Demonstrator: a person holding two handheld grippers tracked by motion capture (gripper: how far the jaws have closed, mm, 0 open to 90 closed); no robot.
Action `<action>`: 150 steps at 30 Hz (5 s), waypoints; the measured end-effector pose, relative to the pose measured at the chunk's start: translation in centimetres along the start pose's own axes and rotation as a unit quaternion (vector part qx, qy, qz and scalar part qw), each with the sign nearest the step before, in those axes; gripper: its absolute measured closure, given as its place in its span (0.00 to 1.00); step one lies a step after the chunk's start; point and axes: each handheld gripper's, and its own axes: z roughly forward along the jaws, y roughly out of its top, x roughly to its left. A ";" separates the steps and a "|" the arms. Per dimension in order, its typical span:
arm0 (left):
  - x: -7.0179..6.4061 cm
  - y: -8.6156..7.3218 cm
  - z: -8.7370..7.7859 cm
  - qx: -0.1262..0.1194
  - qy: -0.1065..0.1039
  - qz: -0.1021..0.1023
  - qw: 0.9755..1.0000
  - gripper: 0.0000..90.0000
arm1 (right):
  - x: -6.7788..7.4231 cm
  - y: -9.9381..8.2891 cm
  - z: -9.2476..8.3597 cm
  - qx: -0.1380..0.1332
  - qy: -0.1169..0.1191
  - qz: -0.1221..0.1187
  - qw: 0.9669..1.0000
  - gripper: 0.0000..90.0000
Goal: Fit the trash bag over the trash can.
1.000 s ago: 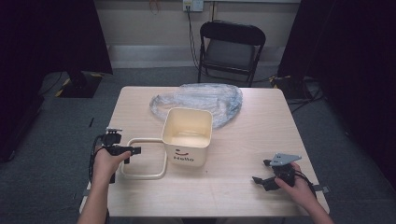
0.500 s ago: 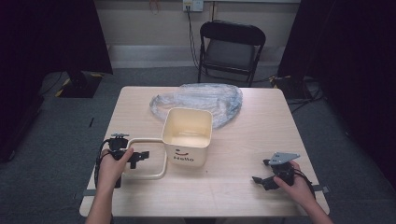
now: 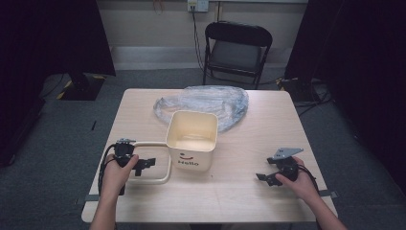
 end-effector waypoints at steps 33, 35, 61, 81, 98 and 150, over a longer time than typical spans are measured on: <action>-2.0 -1.0 -0.2 0.004 -0.029 0.028 0.999 0.19 | -2.5 13.1 6.8 0.002 -0.012 -0.028 1.000 0.16; -2.1 -0.9 -0.3 0.004 -0.032 0.030 0.999 0.18 | -2.7 13.8 7.3 0.003 -0.011 -0.029 1.000 0.16; -0.8 -1.5 -0.8 0.000 -0.038 0.003 0.999 0.18 | -3.8 18.0 15.3 0.048 -0.005 -0.038 0.998 0.19; -0.9 -1.6 -0.9 0.010 -0.031 0.003 0.999 0.18 | -5.0 13.4 12.4 0.047 -0.014 0.003 0.999 0.17; -1.8 -1.8 0.3 0.039 -0.035 0.014 0.999 0.18 | -2.6 7.1 6.1 0.066 -0.024 -0.007 0.998 0.16; -1.9 -2.3 1.6 0.061 -0.039 0.011 0.997 0.18 | -4.5 1.7 0.6 0.047 -0.042 0.040 0.997 0.16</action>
